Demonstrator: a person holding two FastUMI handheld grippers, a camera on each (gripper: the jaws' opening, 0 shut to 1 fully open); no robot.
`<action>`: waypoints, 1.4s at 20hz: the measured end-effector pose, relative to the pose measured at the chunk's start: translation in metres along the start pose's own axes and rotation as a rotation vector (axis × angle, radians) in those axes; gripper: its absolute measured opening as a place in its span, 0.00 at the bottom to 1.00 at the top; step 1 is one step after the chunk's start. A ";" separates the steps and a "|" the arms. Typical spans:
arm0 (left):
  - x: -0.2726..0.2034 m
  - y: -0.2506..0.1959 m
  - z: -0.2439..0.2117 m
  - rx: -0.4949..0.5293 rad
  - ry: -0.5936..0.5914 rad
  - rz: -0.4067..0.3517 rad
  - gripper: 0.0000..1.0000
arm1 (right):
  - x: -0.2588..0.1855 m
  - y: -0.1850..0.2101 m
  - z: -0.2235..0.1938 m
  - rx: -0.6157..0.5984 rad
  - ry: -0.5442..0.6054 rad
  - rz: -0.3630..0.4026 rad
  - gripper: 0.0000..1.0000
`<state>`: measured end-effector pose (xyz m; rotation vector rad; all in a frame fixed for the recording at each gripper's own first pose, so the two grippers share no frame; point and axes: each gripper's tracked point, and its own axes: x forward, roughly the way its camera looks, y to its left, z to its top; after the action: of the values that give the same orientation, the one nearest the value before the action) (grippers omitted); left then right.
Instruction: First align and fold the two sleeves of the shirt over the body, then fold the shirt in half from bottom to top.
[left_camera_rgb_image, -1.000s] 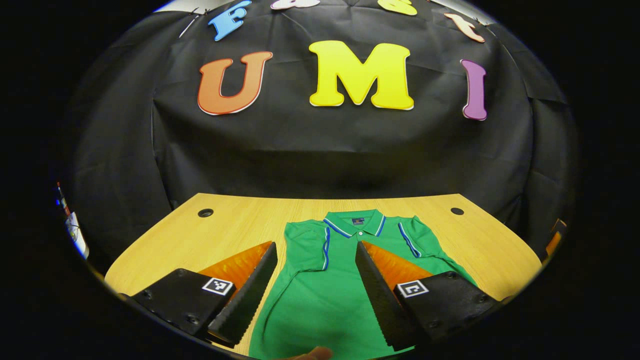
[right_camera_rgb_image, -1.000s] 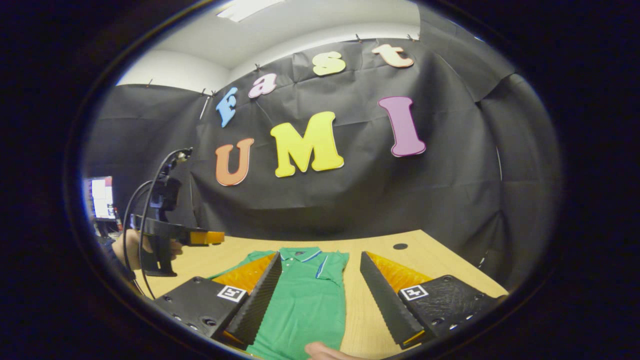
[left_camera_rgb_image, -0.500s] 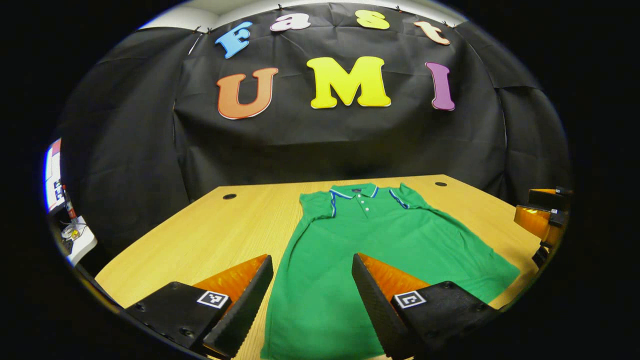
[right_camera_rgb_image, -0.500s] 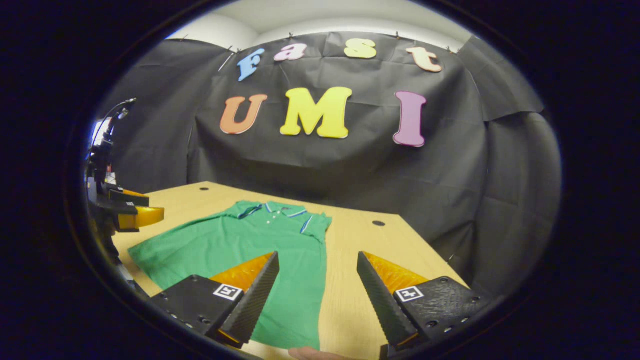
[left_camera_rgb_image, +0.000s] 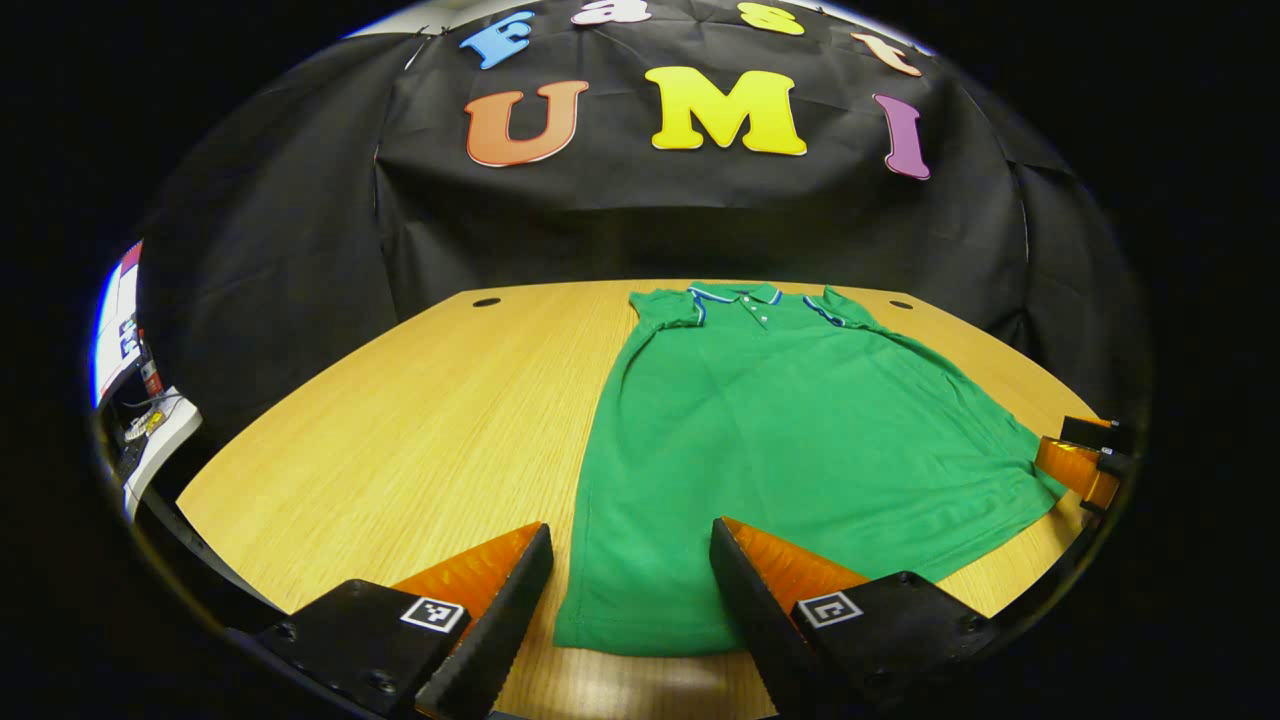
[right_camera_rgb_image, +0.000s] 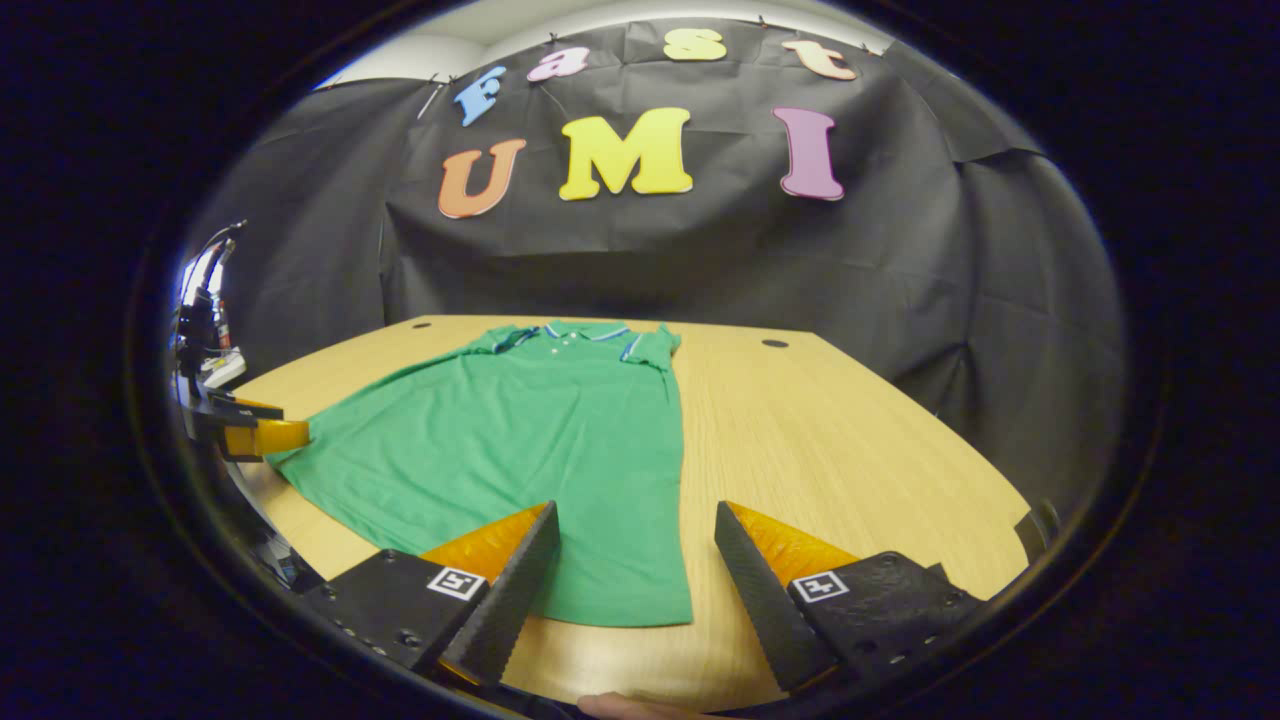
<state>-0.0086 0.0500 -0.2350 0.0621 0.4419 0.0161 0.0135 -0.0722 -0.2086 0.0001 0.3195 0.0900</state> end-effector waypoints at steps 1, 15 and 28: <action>-0.001 0.000 0.001 0.004 -0.013 0.001 1.00 | 0.000 0.002 -0.005 0.013 0.014 0.012 0.95; 0.017 -0.029 0.017 0.013 -0.027 -0.064 0.09 | 0.012 0.020 0.004 0.099 0.059 0.110 0.03; 0.037 -0.021 0.183 0.031 -0.310 -0.069 0.08 | 0.053 0.018 0.171 -0.025 -0.184 0.070 0.00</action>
<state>0.1032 0.0202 -0.0868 0.0787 0.1338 -0.0673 0.1156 -0.0476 -0.0627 -0.0056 0.1344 0.1626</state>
